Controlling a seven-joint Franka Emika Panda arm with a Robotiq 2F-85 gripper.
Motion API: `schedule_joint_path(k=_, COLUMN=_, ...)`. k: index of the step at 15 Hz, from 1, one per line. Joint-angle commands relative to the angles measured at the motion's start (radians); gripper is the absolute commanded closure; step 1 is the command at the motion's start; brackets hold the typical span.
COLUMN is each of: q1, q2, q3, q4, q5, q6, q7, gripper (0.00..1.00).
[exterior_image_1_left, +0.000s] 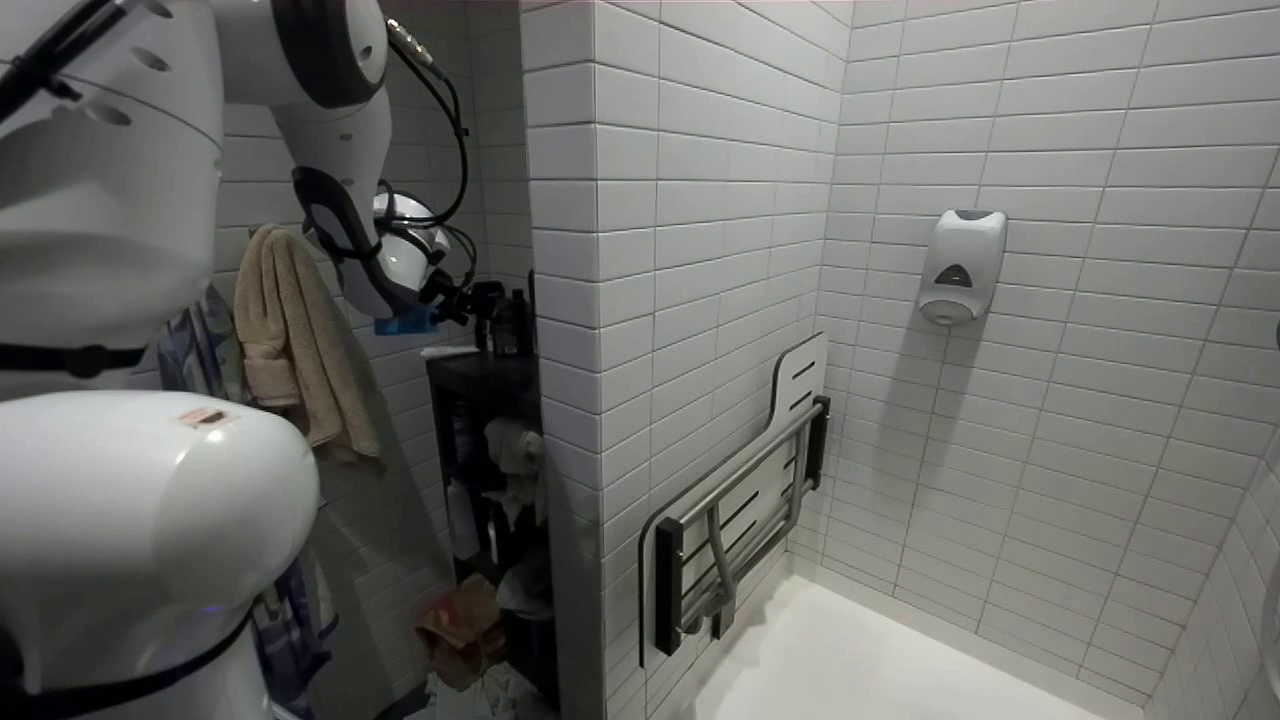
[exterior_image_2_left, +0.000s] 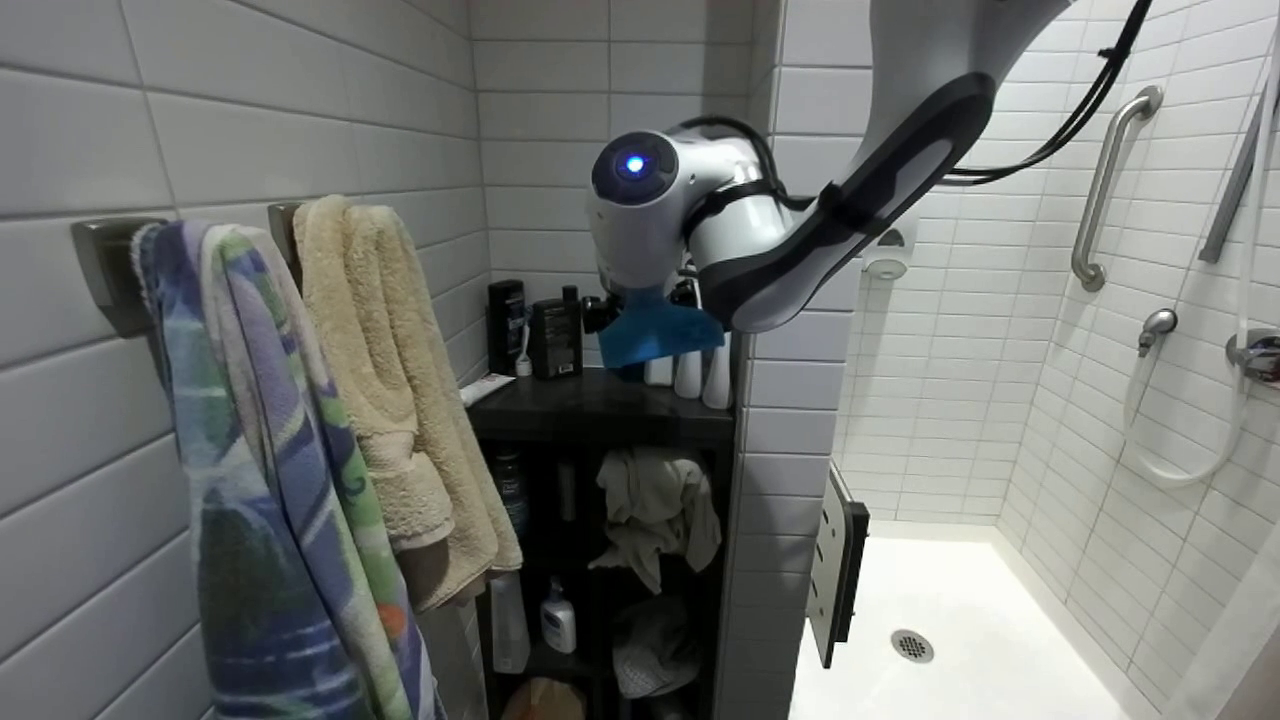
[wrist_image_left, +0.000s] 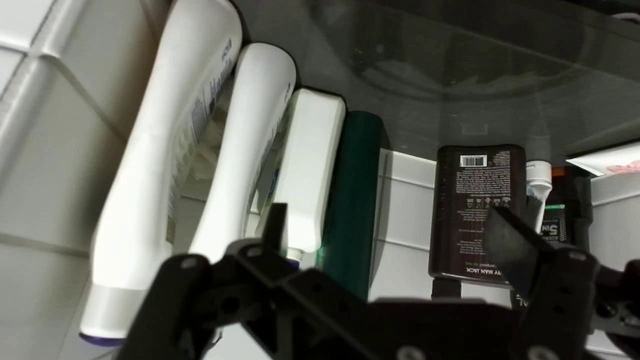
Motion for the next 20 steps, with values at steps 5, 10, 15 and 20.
schedule_joint_path(k=5, q1=-0.001, q2=0.0, q3=0.002, q4=0.001, q5=0.003, q6=-0.001, q7=-0.003, gripper=0.0)
schedule_joint_path(k=10, q1=0.0, q2=0.015, q3=0.002, q4=0.013, q5=0.004, q6=-0.002, q7=0.0, gripper=0.0)
schedule_joint_path(k=15, q1=0.003, q2=0.027, q3=-0.008, q4=0.009, q5=-0.014, q6=-0.018, q7=0.039, gripper=0.0)
schedule_joint_path(k=20, q1=0.015, q2=0.035, q3=-0.014, q4=0.008, q5=-0.044, q6=-0.067, q7=0.09, gripper=0.0)
